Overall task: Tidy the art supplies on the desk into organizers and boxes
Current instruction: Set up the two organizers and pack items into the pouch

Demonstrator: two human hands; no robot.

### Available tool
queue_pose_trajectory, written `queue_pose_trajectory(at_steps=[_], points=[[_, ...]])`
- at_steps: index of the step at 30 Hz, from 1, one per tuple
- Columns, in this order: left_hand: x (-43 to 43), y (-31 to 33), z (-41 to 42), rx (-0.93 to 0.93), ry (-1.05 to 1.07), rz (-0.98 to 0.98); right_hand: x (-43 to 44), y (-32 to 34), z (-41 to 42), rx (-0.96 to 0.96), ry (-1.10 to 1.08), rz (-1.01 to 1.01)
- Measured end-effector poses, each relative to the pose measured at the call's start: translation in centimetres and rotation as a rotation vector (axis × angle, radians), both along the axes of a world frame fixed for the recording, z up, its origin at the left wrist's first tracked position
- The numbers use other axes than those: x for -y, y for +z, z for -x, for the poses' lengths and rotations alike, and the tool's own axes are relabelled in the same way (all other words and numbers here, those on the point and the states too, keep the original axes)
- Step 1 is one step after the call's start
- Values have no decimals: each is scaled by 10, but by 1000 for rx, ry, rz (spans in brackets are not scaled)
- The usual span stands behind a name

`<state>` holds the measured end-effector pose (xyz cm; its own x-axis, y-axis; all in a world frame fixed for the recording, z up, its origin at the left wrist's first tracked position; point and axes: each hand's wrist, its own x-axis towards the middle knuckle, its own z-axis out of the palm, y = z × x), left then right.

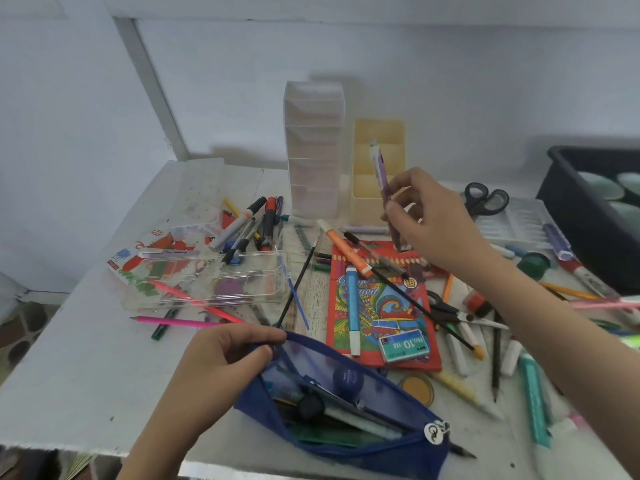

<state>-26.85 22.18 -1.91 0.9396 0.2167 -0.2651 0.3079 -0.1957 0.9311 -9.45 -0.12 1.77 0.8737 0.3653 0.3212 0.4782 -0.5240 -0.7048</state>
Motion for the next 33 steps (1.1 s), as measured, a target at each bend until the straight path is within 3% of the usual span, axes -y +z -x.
queue_pose_trajectory(at_steps=[4, 8, 11, 14, 16, 20, 29, 33], points=[[-2, 0, -1, 13, -25, -8, -7, 11, 29, -116, 71, -97], [-5, 1, 0, 23, -61, -22, -17, 15, 68, -311, 318, -110], [-8, 0, 0, 27, -83, -25, -21, 11, 93, -420, 538, 46], [-10, -1, 0, 41, -112, -28, -21, 5, 109, -294, 615, 339], [-12, -1, 1, 53, -128, -37, -20, 2, 116, -161, 602, 538], [-18, -2, 1, 64, -152, -52, -18, -1, 123, -70, 556, 681], [-32, -2, 1, 75, -191, -44, -18, -3, 133, 32, 368, 789], [-37, -2, 2, 82, -175, -31, -8, 0, 141, -25, 254, 818]])
